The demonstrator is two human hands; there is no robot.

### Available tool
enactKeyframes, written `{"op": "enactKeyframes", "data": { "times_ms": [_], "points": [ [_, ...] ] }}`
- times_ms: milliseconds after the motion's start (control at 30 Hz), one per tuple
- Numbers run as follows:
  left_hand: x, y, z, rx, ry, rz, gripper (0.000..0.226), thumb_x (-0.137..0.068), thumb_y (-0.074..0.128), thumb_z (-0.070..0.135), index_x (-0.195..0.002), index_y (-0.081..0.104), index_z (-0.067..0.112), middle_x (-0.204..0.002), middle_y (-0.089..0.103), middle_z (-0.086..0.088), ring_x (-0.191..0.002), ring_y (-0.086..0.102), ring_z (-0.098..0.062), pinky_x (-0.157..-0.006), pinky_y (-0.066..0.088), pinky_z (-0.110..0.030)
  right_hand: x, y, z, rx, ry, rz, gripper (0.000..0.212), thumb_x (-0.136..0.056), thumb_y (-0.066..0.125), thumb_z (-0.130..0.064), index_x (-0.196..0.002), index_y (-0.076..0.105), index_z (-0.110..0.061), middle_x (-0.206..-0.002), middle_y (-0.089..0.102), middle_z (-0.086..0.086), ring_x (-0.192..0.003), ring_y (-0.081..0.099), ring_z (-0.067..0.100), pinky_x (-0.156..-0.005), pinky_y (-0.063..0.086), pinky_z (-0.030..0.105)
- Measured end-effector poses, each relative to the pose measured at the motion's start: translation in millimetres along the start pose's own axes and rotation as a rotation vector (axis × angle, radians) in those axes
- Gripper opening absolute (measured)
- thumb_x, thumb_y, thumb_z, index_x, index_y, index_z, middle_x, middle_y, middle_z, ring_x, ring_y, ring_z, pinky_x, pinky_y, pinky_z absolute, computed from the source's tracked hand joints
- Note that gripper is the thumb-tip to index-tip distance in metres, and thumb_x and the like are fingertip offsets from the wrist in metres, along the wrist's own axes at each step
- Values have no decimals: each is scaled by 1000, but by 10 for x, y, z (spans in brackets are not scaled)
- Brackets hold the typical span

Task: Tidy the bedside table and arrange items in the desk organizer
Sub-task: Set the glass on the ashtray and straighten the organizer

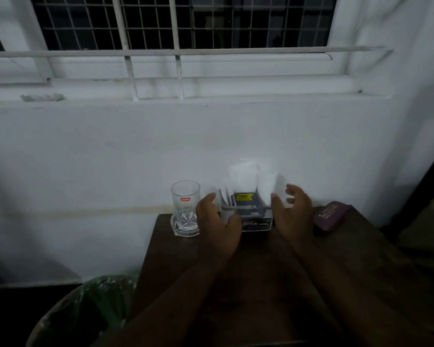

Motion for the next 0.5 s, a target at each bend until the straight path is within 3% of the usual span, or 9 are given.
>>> {"op": "enactKeyframes", "data": {
  "times_ms": [100, 200, 267, 333, 500],
  "points": [
    [50, 205, -290, -65, -216, -60, 77, -77, 68, 10, -144, 33, 3, -146, 41, -15, -136, 37, -27, -110, 27, -29, 172, 181, 226, 34, 38, -122, 34, -89, 63, -32, -117, 61, -13, -116, 68, 9, -106, 64, 25, -89, 54, 45],
    [60, 307, -287, -52, -203, -126, 65, -71, 65, 4, -132, 45, 6, -123, 54, -8, -114, 49, -17, -91, 31, -6, 302, 299, 263, -52, 48, -206, 24, -87, 64, -31, -109, 63, -23, -105, 70, -2, -99, 66, 17, -87, 56, 44],
    [65, 363, -282, -19, -208, -185, 57, -69, 64, 3, -123, 49, 10, -117, 57, -2, -111, 55, -19, -92, 46, -20, 342, 335, 271, -91, 70, -221, 31, -86, 65, -30, -116, 62, -23, -111, 69, -2, -104, 65, 16, -92, 54, 44],
    [77, 374, -274, -9, -221, -206, 59, -69, 63, 5, -126, 49, 13, -121, 58, -5, -113, 56, -22, -100, 47, -38, 358, 337, 263, -110, 65, -214, 33, -86, 67, -28, -118, 61, -24, -114, 69, -3, -106, 64, 15, -94, 53, 44],
    [112, 306, -213, 18, -212, -180, 55, -71, 66, 4, -122, 51, 15, -117, 62, -3, -108, 59, -18, -95, 47, -32, 395, 343, 252, -104, 21, -239, 35, -84, 67, -28, -119, 60, -26, -114, 69, -5, -106, 64, 12, -94, 54, 43]
  ]
}}
Point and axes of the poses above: each hand's wrist, its own x-axis away from the middle knuckle, its own y-axis out of the palm, z = x × y, the point moved 10 cm from there along -x, towards the middle knuckle
